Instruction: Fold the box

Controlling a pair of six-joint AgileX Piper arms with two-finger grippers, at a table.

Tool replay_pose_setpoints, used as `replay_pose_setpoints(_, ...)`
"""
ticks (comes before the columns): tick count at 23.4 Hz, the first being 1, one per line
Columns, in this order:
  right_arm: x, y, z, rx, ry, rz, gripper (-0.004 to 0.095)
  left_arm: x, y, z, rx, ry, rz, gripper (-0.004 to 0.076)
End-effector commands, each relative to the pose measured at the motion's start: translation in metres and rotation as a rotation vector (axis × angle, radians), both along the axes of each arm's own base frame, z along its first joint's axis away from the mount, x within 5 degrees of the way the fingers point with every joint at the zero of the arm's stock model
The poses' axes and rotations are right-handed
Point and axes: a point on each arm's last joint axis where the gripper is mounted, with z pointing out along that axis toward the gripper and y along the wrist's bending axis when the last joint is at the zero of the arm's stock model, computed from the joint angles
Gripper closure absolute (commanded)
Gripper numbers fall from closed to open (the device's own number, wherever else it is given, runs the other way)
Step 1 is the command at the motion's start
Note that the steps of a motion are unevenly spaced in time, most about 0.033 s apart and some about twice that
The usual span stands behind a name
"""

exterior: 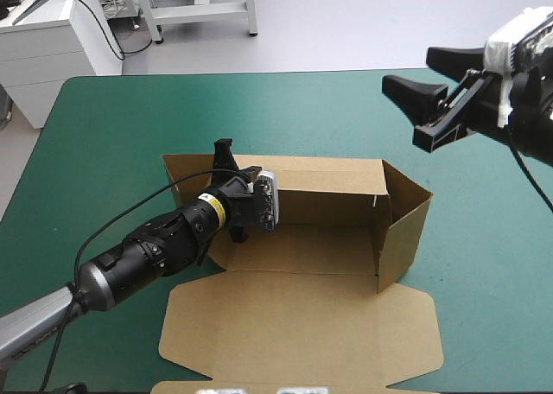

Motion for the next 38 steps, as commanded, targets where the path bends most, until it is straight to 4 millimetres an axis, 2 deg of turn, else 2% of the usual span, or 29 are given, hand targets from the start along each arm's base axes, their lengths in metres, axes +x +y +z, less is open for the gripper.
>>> replay_pose_setpoints(1, -0.002, -0.013, 0.017, 0.049, -0.090, -0.167, 0.0260, -0.003, -0.002, -0.007, -0.037, 0.082, 0.045, 0.0732)
replay_pose_setpoints(4, 0.008, -0.020, 0.012, 0.032, -0.059, -0.247, 0.0260, -0.003, -0.001, -0.007, -0.034, 0.079, 0.044, 0.0732)
replay_pose_setpoints(11, 0.070, -0.028, -0.019, -0.008, 0.101, -0.380, 0.0260, -0.003, -0.002, -0.007, -0.027, 0.072, 0.037, 0.0732)
replay_pose_setpoints(13, 0.103, -0.027, -0.041, -0.008, 0.196, -0.390, 0.0260, -0.003, -0.002, -0.007, -0.028, 0.072, 0.038, 0.0732)
replay_pose_setpoints(15, 0.123, -0.026, -0.058, -0.013, 0.257, -0.392, 0.0260, -0.003, -0.002, -0.007, -0.028, 0.072, 0.038, 0.0732)
replay_pose_setpoints(19, 0.163, -0.024, -0.098, -0.040, 0.410, -0.389, 0.0260, -0.003, -0.001, -0.007, -0.027, 0.073, 0.038, 0.0732)
replay_pose_setpoints(22, 0.182, -0.023, -0.126, -0.061, 0.541, -0.385, 0.0261, -0.003, -0.001, -0.007, -0.027, 0.075, 0.041, 0.0732)
replay_pose_setpoints(25, 0.190, -0.022, -0.145, -0.085, 0.645, -0.385, 0.0260, -0.003, -0.001, -0.008, -0.024, 0.082, 0.050, 0.0732)
replay_pose_setpoints(29, 0.192, -0.030, -0.161, -0.114, 0.765, -0.382, 0.0262, -0.003, 0.000, -0.008, -0.020, 0.085, 0.055, 0.0732)
replay_pose_setpoints(38, 0.177, -0.048, -0.176, -0.201, 0.978, -0.339, 0.0329, -0.003, 0.000, -0.008, -0.017, 0.088, 0.060, 0.0732)
